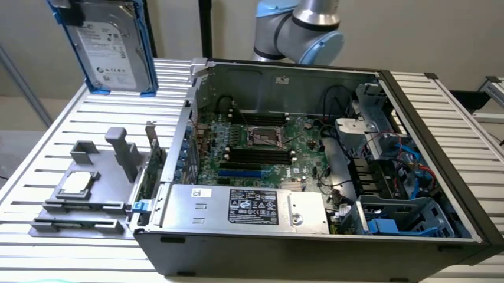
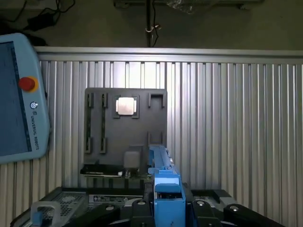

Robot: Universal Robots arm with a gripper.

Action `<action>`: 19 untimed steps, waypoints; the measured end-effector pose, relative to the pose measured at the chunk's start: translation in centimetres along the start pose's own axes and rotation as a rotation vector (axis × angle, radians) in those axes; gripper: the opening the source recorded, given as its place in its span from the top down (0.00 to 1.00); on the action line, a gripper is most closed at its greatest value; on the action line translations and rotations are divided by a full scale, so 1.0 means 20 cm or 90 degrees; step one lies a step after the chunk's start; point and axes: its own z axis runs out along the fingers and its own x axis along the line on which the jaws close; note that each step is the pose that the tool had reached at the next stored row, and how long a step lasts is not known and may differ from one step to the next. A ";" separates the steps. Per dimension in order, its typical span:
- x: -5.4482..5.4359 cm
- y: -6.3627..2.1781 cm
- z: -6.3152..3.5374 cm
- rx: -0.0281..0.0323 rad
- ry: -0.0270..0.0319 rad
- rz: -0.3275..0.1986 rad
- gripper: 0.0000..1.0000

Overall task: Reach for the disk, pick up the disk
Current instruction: 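Pick up the disk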

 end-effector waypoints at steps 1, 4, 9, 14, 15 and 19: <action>0.00 -0.023 -0.007 0.0001 -0.0012 0.000 0.67; 0.02 -0.090 -0.025 0.0000 -0.0042 0.000 0.67; 0.04 -0.204 -0.049 0.0000 -0.0102 0.000 0.67; 0.07 -0.318 -0.071 -0.0002 -0.0162 0.000 0.67; 0.07 -0.341 -0.075 -0.0002 -0.0173 0.000 0.67; 0.09 -0.431 -0.089 -0.0001 -0.0215 0.000 0.67</action>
